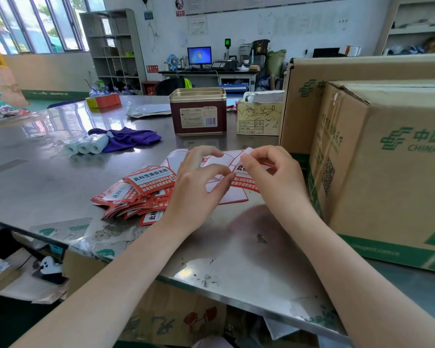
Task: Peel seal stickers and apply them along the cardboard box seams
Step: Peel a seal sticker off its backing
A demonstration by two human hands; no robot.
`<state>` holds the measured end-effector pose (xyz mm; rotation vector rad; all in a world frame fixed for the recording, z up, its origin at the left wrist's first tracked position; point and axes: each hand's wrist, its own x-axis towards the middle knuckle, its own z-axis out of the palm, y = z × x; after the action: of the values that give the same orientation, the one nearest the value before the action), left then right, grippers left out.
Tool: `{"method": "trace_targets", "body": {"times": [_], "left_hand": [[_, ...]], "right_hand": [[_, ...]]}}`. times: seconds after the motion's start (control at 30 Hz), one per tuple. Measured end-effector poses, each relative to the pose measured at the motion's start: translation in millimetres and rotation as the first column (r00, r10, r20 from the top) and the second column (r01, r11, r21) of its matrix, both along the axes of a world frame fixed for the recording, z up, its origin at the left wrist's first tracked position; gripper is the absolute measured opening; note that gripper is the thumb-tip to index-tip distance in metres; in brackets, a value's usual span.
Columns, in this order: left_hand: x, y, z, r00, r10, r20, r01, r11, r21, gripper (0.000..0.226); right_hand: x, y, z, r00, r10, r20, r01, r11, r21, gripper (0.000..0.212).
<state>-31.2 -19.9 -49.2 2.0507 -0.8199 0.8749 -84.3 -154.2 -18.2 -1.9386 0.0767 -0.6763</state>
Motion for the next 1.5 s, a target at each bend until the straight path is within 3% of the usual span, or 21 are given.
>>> {"method": "trace_targets", "body": {"times": [0.1, 0.2, 0.4, 0.57, 0.67, 1.0, 1.5], "left_hand": [[3, 2, 1, 0.998, 0.069, -0.011, -0.069, 0.997, -0.029, 0.012], [5, 2, 2, 0.984, 0.134, -0.115, -0.144, 0.986, -0.084, 0.011], [7, 4, 6, 0.949, 0.188, -0.255, -0.229, 0.963, -0.143, 0.015], [5, 2, 8, 0.941, 0.143, -0.307, -0.199, 0.967, -0.160, 0.016], [5, 2, 10, 0.940, 0.130, -0.316, -0.190, 0.968, -0.166, 0.018], [10, 2, 6, 0.922, 0.176, -0.344, -0.242, 0.957, -0.161, 0.023], [10, 1, 5, 0.933, 0.264, -0.246, -0.298, 0.948, -0.114, 0.023]], "right_hand": [[1, -3, 1, 0.999, -0.029, 0.020, 0.028, 0.998, 0.049, 0.008], [4, -10, -1, 0.993, -0.113, 0.036, 0.109, 0.990, 0.093, 0.004], [12, -19, -8, 0.984, -0.179, -0.019, 0.177, 0.939, 0.296, 0.019], [16, -15, -13, 0.978, -0.129, -0.167, 0.162, 0.965, 0.204, 0.020], [16, -13, -13, 0.979, -0.048, -0.199, 0.094, 0.969, 0.227, 0.023], [13, -13, -9, 0.994, -0.066, -0.087, 0.086, 0.963, 0.256, 0.013], [10, -13, -13, 0.988, -0.150, -0.024, 0.150, 0.989, -0.010, 0.011]]}}
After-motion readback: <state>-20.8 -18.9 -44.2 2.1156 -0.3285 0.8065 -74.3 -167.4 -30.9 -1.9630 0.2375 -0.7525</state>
